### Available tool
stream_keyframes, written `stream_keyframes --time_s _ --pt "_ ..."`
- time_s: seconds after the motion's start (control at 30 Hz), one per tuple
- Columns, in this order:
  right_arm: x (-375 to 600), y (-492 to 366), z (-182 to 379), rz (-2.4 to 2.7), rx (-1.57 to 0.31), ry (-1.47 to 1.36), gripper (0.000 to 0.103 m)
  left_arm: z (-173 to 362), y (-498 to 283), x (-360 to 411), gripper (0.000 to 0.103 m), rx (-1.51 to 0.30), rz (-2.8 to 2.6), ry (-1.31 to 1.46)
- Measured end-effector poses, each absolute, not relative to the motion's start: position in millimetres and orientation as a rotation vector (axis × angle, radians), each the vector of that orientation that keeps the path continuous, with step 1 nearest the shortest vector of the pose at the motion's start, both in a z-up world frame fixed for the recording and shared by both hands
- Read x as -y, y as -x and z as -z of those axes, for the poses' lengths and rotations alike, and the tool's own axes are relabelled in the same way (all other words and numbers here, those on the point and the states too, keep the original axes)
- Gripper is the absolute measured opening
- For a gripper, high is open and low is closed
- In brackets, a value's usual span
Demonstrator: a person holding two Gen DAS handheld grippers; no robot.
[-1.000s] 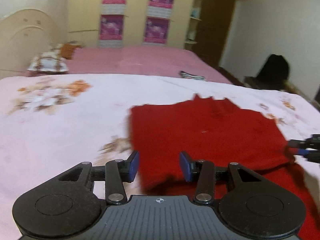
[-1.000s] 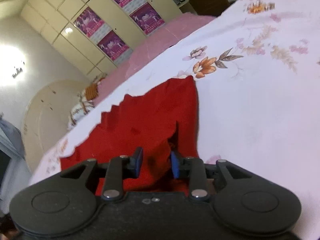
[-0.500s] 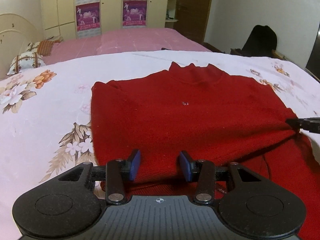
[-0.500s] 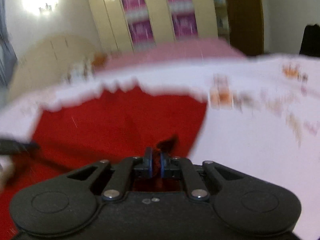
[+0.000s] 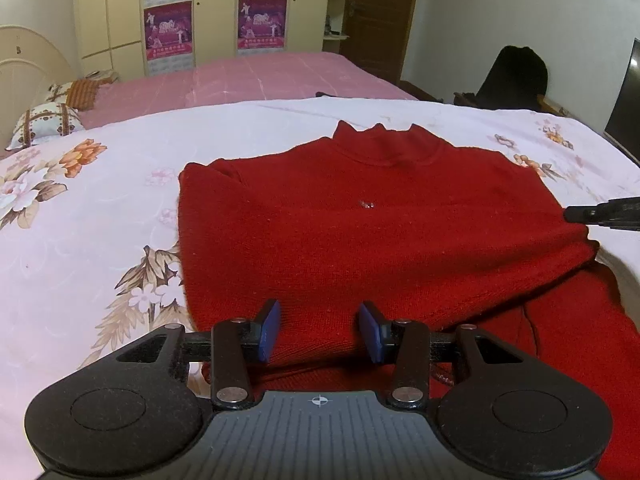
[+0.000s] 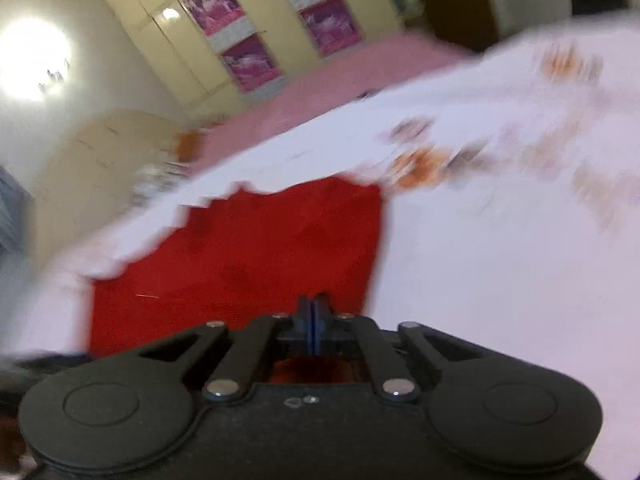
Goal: Fold small clothes
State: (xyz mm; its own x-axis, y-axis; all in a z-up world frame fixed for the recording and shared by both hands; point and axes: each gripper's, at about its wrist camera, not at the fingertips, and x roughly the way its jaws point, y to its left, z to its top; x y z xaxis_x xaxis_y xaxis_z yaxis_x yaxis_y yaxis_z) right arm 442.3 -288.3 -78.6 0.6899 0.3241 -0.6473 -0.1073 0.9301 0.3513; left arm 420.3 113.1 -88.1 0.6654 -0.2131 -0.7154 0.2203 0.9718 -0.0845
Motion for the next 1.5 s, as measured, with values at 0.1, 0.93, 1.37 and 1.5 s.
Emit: stream_keyframes --time_s 0.1,0.93,1.37,1.5 --pt "284 -440 75 -0.147 -0.752 -0.197 0.005 86 -419 -112 0.044 -0.809 0.241 -0.014" --pt "206 -388 58 -0.288 -0.618 0.102 0.029 66 -409 -43 0.051 -0.690 0.323 -0.066" --pt "187 -388 93 -0.325 -0.647 0.204 0.035 84 -397 -12 0.071 -0.749 0.270 -0.103" --pt "190 -386 76 -0.312 -0.647 0.187 0.038 68 -381 -24 0.071 -0.712 0.235 -0.097"
